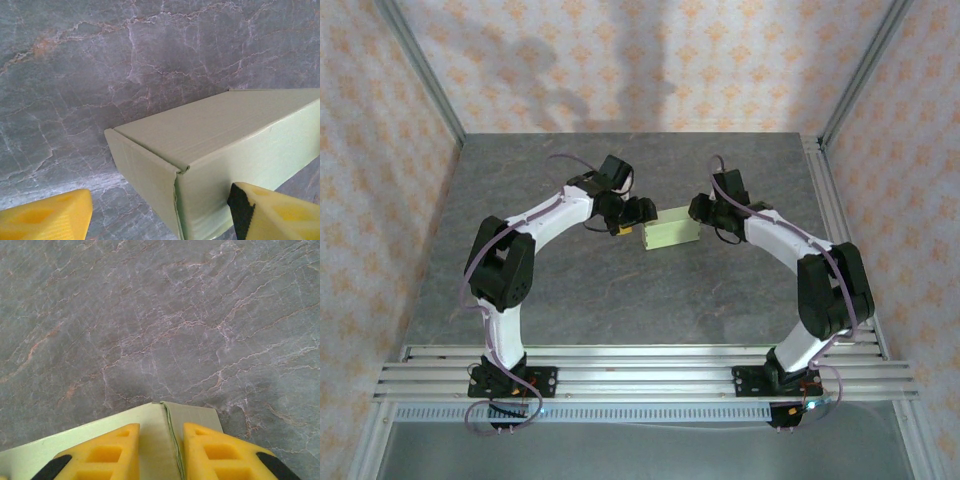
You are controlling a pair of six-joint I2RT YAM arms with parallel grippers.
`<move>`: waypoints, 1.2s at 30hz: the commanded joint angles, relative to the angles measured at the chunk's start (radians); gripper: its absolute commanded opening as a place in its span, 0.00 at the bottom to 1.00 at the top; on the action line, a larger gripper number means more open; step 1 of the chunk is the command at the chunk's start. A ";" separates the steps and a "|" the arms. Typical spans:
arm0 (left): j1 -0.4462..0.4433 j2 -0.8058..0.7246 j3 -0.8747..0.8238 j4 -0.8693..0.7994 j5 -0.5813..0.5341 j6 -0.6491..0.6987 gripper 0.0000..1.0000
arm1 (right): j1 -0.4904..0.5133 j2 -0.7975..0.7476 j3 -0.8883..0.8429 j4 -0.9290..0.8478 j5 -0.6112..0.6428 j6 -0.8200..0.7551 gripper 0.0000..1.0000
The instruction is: Fold the paper box
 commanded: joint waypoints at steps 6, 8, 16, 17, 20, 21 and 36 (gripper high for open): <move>-0.009 -0.066 -0.023 -0.053 -0.015 0.012 0.60 | -0.001 -0.008 -0.041 -0.037 0.012 0.007 0.25; -0.009 -0.050 -0.029 -0.056 -0.011 0.016 0.48 | -0.001 -0.007 -0.040 -0.041 0.008 0.001 0.25; -0.006 0.011 -0.060 -0.047 -0.013 0.022 0.32 | -0.002 0.000 -0.048 -0.044 -0.023 -0.008 0.22; -0.006 0.015 -0.065 -0.044 -0.013 0.022 0.31 | -0.001 -0.002 -0.050 -0.047 -0.023 -0.009 0.20; -0.006 0.021 -0.068 -0.044 -0.012 0.026 0.25 | -0.001 -0.007 -0.052 -0.051 -0.028 -0.011 0.13; -0.006 0.019 -0.068 -0.044 -0.009 0.031 0.24 | -0.001 -0.009 -0.052 -0.052 -0.031 -0.010 0.10; -0.046 -0.117 0.160 -0.141 -0.194 0.375 0.89 | -0.009 -0.107 0.023 -0.074 0.014 -0.014 0.59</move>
